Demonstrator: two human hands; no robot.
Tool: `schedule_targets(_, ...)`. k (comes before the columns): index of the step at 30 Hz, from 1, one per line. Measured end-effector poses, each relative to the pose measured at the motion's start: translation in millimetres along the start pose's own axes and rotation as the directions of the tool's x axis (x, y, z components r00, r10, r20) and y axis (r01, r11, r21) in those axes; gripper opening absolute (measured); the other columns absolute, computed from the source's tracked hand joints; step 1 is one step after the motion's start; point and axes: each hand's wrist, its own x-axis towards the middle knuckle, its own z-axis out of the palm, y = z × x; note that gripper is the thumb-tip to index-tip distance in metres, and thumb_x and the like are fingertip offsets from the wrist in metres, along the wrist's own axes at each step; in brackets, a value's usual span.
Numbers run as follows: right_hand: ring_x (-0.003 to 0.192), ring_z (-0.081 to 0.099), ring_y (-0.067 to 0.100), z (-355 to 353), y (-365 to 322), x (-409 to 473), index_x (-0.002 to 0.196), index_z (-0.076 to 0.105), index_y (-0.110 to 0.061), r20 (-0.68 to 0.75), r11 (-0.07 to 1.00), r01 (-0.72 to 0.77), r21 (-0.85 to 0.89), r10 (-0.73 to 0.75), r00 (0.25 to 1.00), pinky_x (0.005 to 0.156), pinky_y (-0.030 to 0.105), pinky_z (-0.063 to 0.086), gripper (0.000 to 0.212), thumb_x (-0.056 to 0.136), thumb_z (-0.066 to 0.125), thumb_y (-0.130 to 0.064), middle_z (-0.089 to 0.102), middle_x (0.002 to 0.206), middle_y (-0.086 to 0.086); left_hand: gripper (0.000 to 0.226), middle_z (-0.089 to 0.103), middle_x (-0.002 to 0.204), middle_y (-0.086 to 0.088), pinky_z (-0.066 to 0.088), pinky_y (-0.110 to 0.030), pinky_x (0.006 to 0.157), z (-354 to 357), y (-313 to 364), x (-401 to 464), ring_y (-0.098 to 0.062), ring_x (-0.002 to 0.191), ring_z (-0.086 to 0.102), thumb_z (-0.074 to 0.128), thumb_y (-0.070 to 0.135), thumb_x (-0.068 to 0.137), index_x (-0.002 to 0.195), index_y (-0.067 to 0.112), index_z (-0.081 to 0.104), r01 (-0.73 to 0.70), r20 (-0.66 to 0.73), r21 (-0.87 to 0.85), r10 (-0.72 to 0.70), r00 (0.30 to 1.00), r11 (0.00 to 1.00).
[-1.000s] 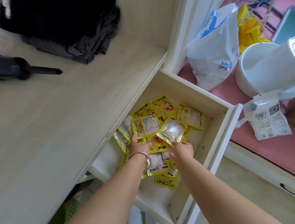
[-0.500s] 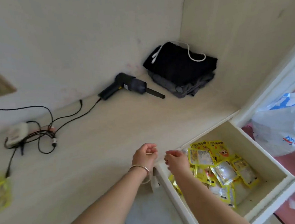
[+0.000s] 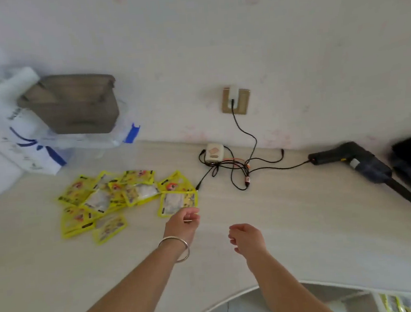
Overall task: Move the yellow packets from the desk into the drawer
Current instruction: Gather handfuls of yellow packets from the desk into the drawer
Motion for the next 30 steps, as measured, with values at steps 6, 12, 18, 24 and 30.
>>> schedule_targets(6, 0.071, 0.06, 0.016, 111.6, -21.2, 0.3, 0.081, 0.064, -0.021, 0.133, 0.974, 0.08, -0.213, -0.052, 0.99, 0.061, 0.027, 0.046, 0.013, 0.083, 0.058, -0.01, 0.066, 0.083, 0.002, 0.017, 0.062, 0.087, 0.001, 0.041, -0.022, 0.079, -105.1, -66.6, 12.0, -0.017, 0.088, 0.058, 0.059, 0.01, 0.087, 0.095, 0.025, 0.063, 0.13, -0.163, -0.048, -0.137, 0.977, 0.99)
schedule_targets(12, 0.075, 0.056, 0.019, 158.6, -46.0, 19.7, 0.097, 0.061, -0.021, 0.197, 0.848, 0.226, -0.478, -0.147, 0.969, 0.067, 0.028, 0.045, 0.018, 0.084, 0.055, -0.01, 0.059, 0.086, -0.002, 0.019, 0.068, 0.101, -0.002, 0.042, -0.023, 0.085, -146.9, -98.4, 26.9, -0.019, 0.101, 0.061, 0.057, 0.012, 0.088, 0.099, 0.021, 0.068, 0.232, -0.259, -0.107, -0.253, 0.932, 0.967)
schedule_targets(18, 0.119, 0.048, 0.021, 169.9, -51.9, 59.7, 0.124, 0.054, -0.022, 0.268, 0.572, 0.4, -0.716, -0.304, 0.914, 0.09, 0.031, 0.044, 0.04, 0.085, 0.057, -0.012, 0.053, 0.126, 0.0, 0.024, 0.068, 0.099, 0.004, 0.039, -0.016, 0.078, -151.0, -103.0, 49.5, -0.018, 0.104, 0.062, 0.05, 0.012, 0.09, 0.08, 0.031, 0.06, 0.307, -0.307, -0.061, -0.311, 0.9, 0.95)
schedule_targets(24, 0.137, 0.026, 0.027, 178.7, -79.2, 104.6, 0.144, 0.028, -0.031, 0.329, 0.21, 0.394, -0.895, -0.285, 0.9, 0.111, 0.035, 0.032, 0.083, 0.075, 0.073, -0.042, 0.028, 0.148, 0.003, 0.02, 0.068, 0.11, 0.003, 0.049, -0.03, 0.092, -160.8, -104.7, 79.3, -0.019, 0.104, 0.064, 0.054, 0.015, 0.086, 0.097, 0.026, 0.067, 0.401, -0.381, 0.058, -0.351, 0.856, 0.914)
schedule_targets(30, 0.143, 0.015, 0.032, 186.3, -80.5, 128.7, 0.149, 0.012, -0.028, 0.291, 0.164, 0.326, -0.931, -0.204, 0.935, 0.116, 0.04, 0.024, 0.108, 0.066, 0.077, -0.053, 0.015, 0.155, 0.011, 0.022, 0.058, 0.122, -0.006, 0.047, -0.036, 0.094, -178.8, -111.5, 106.4, -0.026, 0.114, 0.056, 0.057, 0.023, 0.087, 0.107, 0.019, 0.065, 0.437, -0.462, 0.155, -0.326, 0.825, 0.886)
